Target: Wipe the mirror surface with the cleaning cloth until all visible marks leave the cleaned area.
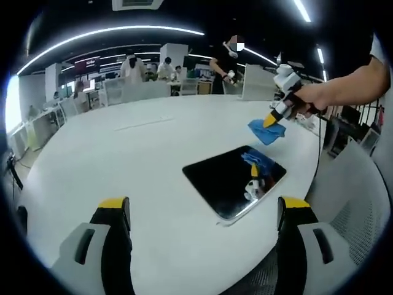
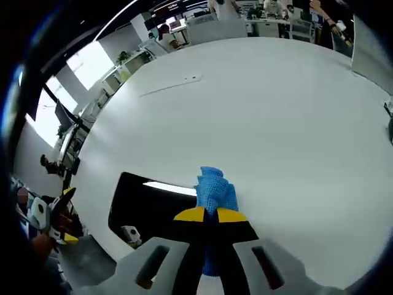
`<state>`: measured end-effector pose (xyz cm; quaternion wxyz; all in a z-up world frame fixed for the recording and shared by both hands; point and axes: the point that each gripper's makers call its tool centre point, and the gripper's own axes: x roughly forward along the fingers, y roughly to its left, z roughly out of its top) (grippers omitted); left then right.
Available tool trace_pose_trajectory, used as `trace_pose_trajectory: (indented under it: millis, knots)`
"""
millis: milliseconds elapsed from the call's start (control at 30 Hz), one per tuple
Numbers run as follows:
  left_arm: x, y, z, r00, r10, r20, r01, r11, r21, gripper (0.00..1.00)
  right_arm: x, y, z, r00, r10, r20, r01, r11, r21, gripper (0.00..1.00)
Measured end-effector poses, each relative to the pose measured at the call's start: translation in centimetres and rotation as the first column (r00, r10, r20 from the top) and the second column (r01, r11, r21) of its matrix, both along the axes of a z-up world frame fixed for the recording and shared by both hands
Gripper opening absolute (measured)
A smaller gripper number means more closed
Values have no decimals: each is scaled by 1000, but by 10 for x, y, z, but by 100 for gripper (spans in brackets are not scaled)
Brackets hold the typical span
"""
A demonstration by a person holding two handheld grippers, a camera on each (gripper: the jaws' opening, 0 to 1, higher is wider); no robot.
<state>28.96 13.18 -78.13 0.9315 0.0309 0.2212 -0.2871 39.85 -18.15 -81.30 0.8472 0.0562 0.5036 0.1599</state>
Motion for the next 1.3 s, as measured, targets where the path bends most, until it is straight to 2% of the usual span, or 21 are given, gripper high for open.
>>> trace_pose_trajectory:
  millis: [100,200,367,500,567,600,633,700,867,967,1033,1100,1167,1200,1233,1267,1300]
  knots:
    - [0,0,-1,1000,4,-10,-5,1000,-6,99,-2,-3,-3,1000,8,-8,-8,1000,-3,0]
    - [3,4,1,1000,21,6,-21,1000,-2,99,-2,-6,-9,1000,13,-16,-13,1000,-11,0]
    - [3,6,-2,1000,30,0,-30,999,15,99,-11,-11,-34,998,5,-57,-6,1000,-19,0]
    - [4,11,-3,999,50,2,-50,998,28,99,-23,-20,-63,994,-13,-105,6,997,-72,0]
    - [5,11,-6,999,47,-11,-47,998,35,99,-30,-21,-75,992,-32,-118,23,997,-72,0]
    - [4,10,-6,999,45,-13,-44,998,35,99,-28,-23,-71,986,-120,-116,114,992,-59,0]
    - [4,9,-5,999,42,-13,-41,998,37,99,-26,-20,-73,994,-55,-96,49,997,-64,0]
    - [2,8,-5,999,40,-14,-39,999,37,99,-30,-20,-66,996,-25,-89,17,996,-83,0]
    - [3,10,-5,999,43,-11,-43,998,40,99,-32,-18,-61,995,-28,-91,23,998,-56,0]
    - [2,11,-5,999,44,-8,-44,998,49,99,-27,-17,-64,996,42,-82,-53,989,-135,0]
    - [3,13,-8,999,49,-16,-48,998,49,99,-26,-15,-63,996,60,-72,-70,988,-138,2]
    - [2,10,-8,999,37,-19,-36,998,51,99,-25,-13,-56,997,67,-33,-70,990,-119,9]
    - [1,6,-5,1000,22,-12,-22,999,41,99,-22,-10,-42,995,90,33,-87,992,-90,22]
    - [0,6,-4,1000,20,-11,-20,999,37,99,-21,-7,-31,987,129,92,-123,990,-69,27]
    - [-1,5,-2,1000,25,-13,-24,999,22,99,-20,-2,-23,969,196,152,-189,980,-57,33]
    - [-1,4,0,999,32,-16,-31,999,4,99,-23,-2,-14,936,284,205,-273,959,-81,38]
    - [1,5,2,999,36,-17,-36,999,-21,99,-25,-1,-6,906,337,255,-322,941,-101,42]
